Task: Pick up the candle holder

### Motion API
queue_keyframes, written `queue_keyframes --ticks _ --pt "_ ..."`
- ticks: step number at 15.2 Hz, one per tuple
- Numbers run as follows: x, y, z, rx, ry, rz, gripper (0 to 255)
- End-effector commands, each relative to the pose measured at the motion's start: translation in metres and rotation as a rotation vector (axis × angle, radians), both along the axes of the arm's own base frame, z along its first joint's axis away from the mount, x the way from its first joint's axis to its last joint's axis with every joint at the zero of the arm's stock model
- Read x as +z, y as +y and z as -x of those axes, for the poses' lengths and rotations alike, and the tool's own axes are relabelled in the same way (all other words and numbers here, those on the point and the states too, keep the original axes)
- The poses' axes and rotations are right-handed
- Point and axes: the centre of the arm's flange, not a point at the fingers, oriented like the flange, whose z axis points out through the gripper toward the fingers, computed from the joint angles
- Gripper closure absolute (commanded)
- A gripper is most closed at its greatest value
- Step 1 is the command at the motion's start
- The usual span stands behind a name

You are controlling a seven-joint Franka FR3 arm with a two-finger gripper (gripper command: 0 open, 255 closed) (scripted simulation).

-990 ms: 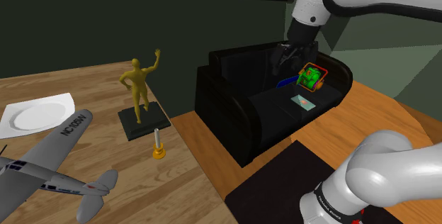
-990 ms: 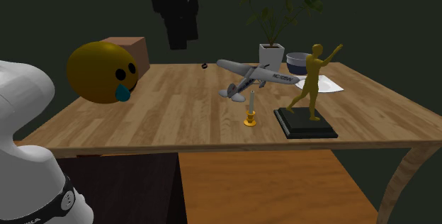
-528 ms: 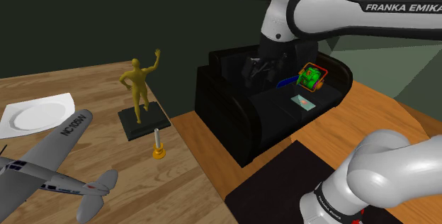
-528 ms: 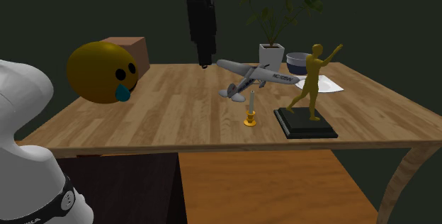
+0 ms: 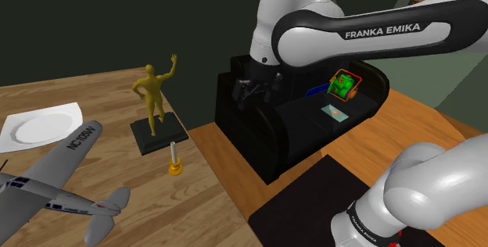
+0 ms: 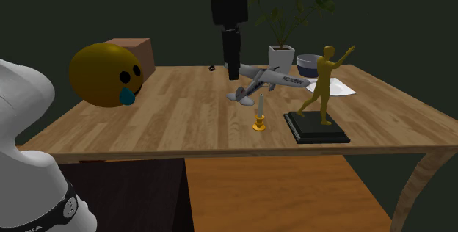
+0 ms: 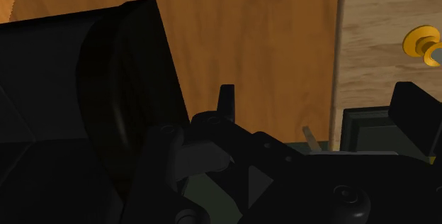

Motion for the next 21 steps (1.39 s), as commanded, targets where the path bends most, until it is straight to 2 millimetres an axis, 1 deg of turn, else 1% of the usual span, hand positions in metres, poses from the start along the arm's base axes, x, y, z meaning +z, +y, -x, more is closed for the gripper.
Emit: queue_keyframes --ticks 1,20,21 --pt "-0.013 0.022 -0.011 -0.004 -0.005 -0.004 0" --pt "-0.132 0.209 -0.118 -0.036 -0.045 -0.024 0" --pt "-0.135 0.213 -0.12 -0.037 -0.046 -0.025 0"
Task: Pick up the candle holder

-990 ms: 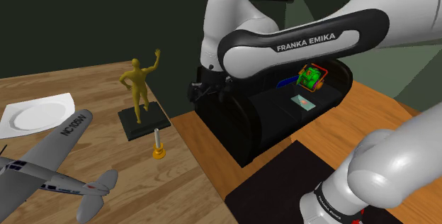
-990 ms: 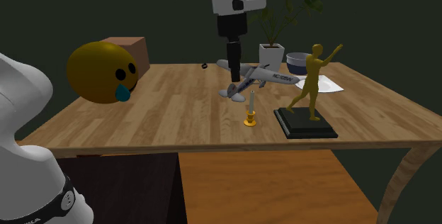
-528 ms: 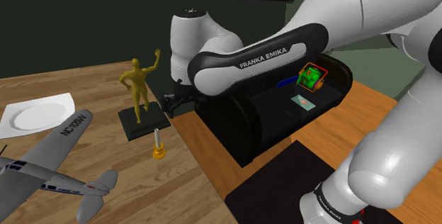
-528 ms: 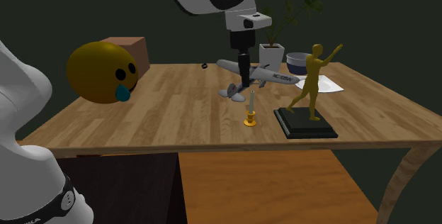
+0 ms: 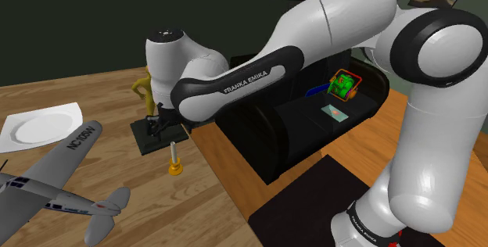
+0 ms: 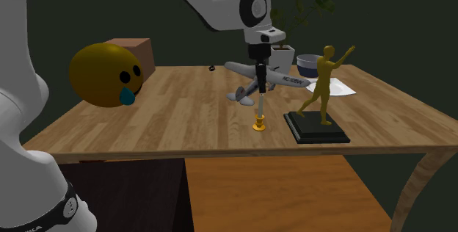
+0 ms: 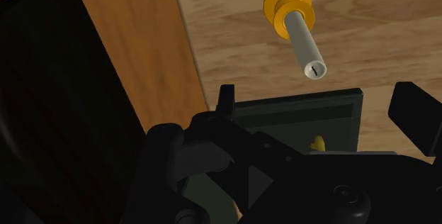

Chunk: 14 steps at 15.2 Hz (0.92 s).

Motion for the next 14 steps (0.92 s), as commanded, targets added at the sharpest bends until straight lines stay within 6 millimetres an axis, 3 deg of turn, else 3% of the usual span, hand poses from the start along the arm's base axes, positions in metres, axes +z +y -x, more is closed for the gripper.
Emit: queue_keyframes --ticks 1,7,9,10,14 --pt "-0.009 0.008 -0.005 -0.003 -0.003 0.0 0" --pt "-0.043 0.008 -0.005 -0.003 -0.003 0.0 0" --pt "-0.043 0.008 -0.005 -0.003 -0.003 0.0 0" --pt "-0.044 0.008 -0.005 -0.003 -0.003 0.0 255" --pt "-0.044 0.008 -0.005 -0.003 -0.003 0.0 255"
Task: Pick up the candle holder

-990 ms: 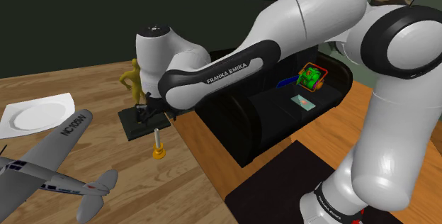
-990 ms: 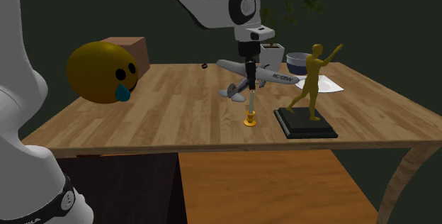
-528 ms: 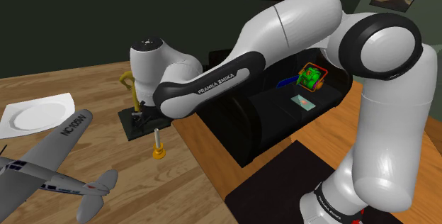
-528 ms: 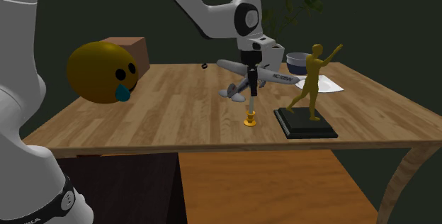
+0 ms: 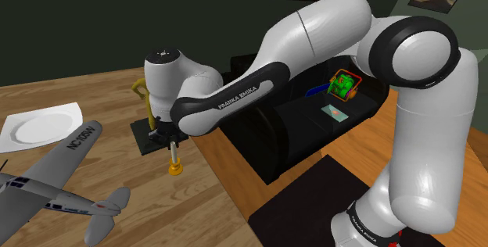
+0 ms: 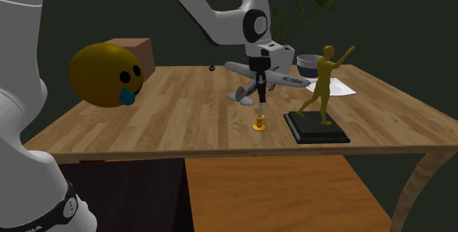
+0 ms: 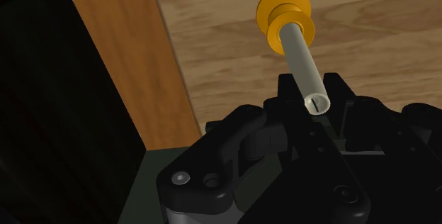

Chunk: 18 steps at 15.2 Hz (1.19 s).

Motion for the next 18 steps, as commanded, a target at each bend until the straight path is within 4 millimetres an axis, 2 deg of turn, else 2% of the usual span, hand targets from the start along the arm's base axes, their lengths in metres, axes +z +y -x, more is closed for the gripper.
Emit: queue_keyframes --ticks 1,5,18 --pt "0.0 0.0 0.0 0.0 0.0 0.0 255" --pt "0.0 0.0 0.0 0.0 0.0 0.0 255" --pt "0.069 0.0 0.0 0.0 0.0 0.0 255"
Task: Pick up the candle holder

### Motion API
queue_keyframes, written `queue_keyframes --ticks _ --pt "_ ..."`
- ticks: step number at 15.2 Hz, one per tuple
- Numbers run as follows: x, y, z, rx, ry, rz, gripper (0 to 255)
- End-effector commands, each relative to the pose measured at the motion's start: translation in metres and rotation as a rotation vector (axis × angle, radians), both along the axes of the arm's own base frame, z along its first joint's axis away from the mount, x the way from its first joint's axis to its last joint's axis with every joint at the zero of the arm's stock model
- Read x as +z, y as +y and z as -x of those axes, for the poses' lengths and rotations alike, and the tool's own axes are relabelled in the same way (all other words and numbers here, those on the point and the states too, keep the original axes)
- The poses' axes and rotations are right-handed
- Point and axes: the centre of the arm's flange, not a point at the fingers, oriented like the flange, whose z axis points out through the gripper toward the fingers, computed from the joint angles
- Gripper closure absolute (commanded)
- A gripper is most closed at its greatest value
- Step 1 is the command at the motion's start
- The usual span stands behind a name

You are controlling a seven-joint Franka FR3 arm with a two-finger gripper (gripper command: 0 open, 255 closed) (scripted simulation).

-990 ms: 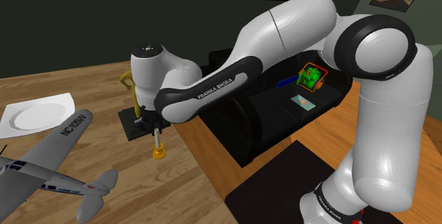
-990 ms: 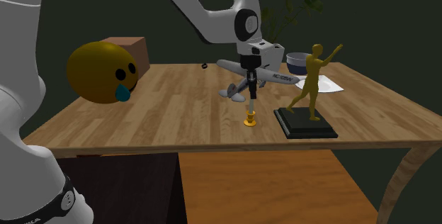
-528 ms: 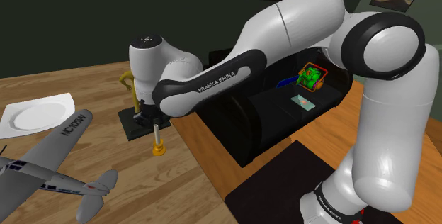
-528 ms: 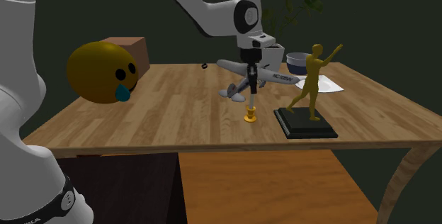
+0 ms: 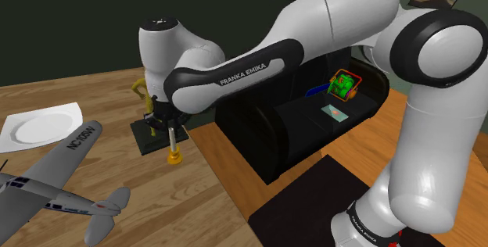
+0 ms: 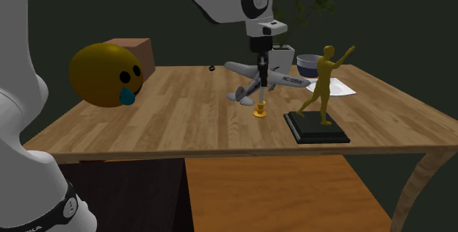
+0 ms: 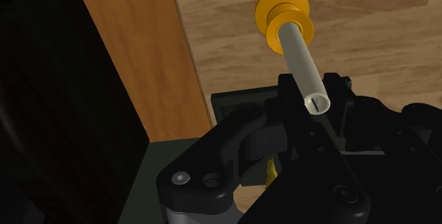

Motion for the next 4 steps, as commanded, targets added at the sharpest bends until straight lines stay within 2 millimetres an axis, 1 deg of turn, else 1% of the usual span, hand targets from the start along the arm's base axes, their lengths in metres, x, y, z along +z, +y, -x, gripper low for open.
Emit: queue_keyframes --ticks 1,2,4 --pt "0.0099 0.0001 -0.0001 0.0 0.0 0.0 255" --pt "0.0152 0.0001 -0.0001 0.0 0.0 0.0 255" --pt "0.016 0.0001 -0.0001 0.0 0.0 0.0 255"
